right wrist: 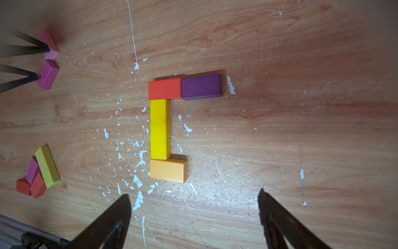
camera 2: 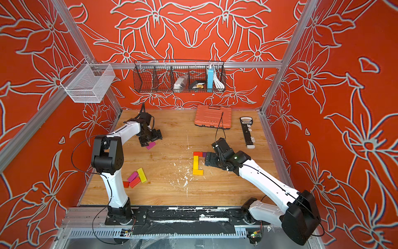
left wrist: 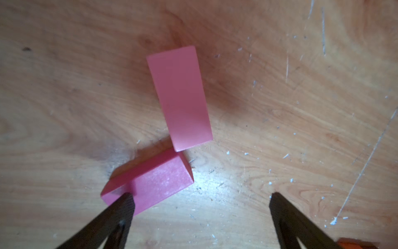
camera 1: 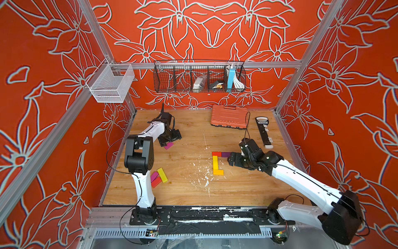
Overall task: Assemble the letter c with building blocks
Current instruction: Adjust the building block at the center of the board.
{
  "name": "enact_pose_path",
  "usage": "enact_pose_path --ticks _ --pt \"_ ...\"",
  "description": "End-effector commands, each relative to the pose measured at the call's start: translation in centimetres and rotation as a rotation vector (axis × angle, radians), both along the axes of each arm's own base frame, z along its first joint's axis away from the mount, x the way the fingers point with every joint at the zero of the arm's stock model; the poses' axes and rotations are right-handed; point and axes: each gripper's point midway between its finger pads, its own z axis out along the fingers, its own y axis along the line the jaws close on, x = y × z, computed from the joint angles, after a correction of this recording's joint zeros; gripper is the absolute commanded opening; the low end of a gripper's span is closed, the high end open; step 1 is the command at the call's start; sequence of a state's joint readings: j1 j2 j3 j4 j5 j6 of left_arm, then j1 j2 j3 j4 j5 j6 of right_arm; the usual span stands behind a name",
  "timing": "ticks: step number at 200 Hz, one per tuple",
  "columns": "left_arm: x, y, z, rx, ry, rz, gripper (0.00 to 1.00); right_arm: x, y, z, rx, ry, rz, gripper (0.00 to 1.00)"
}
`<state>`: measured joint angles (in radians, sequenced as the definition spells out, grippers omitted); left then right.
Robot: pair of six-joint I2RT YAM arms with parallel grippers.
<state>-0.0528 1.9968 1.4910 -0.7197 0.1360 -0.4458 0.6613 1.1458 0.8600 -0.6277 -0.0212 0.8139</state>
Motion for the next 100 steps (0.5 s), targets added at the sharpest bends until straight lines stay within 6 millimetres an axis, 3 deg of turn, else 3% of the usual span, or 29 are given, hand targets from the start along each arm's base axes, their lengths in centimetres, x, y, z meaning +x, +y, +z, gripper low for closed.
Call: enact_pose_path --ticks 1,46,100 --pt "-1.0 -1.2 -0.9 -0.017 0.029 -0.032 0.99 -0.5 -0.3 -0.8 -0.012 0.026 0.016 0.94" --pt "-2.3 -3.4 0.4 -0.056 -0.011 -0.078 0.99 -0.3 0.3 -1.2 0.011 0.039 0.012 0.94" --pt "-1.1 0.2 1.5 0.149 -0.014 -0.1 0.99 -0.3 0.5 -1.1 0.018 0.041 0.024 0.93"
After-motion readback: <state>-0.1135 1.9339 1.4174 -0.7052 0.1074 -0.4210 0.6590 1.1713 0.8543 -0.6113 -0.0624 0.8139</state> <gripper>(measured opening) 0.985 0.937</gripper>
